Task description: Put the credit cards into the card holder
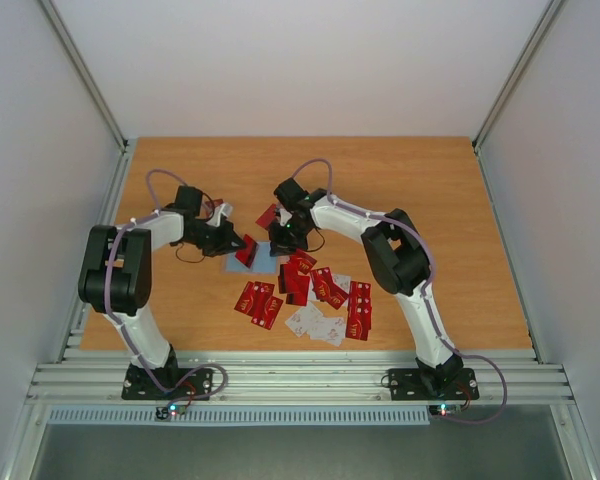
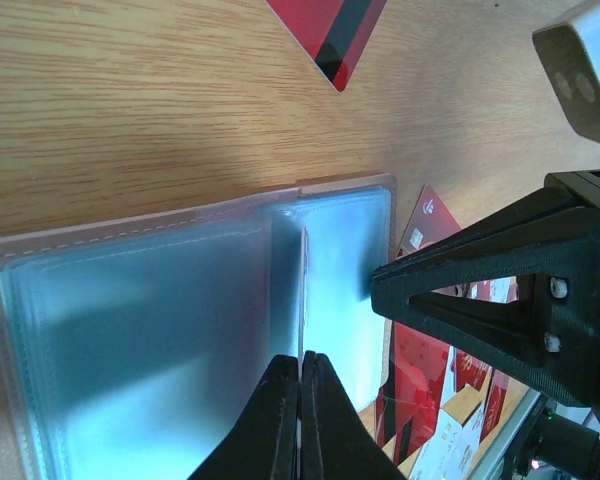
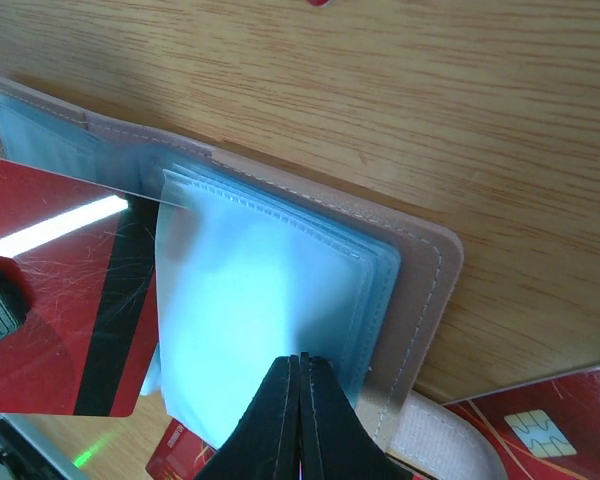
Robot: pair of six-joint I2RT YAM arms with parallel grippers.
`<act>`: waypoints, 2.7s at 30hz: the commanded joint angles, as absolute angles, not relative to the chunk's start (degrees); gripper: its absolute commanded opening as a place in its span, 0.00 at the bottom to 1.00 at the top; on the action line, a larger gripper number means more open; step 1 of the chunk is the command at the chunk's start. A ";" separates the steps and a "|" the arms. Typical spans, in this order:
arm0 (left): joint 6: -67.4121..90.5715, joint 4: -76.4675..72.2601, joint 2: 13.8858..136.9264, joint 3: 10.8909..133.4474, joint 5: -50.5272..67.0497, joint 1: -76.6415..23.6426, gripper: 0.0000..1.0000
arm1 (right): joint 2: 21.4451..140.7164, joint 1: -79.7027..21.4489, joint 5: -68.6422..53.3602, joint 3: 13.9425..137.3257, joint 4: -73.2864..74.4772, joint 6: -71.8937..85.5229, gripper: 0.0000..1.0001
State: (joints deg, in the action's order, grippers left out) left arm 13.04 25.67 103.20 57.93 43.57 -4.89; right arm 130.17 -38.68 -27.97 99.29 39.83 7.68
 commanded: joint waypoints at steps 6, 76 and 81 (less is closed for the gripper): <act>15.37 17.82 104.24 54.96 46.03 -4.83 0.00 | 132.45 -38.62 -27.69 100.83 43.33 7.29 0.01; 22.95 7.58 104.34 47.82 40.79 -8.61 0.00 | 131.98 -38.63 -25.14 101.35 48.60 8.99 0.02; 23.45 6.51 104.75 47.64 41.66 -9.51 0.00 | 133.52 -38.63 -25.86 102.70 48.86 8.71 0.01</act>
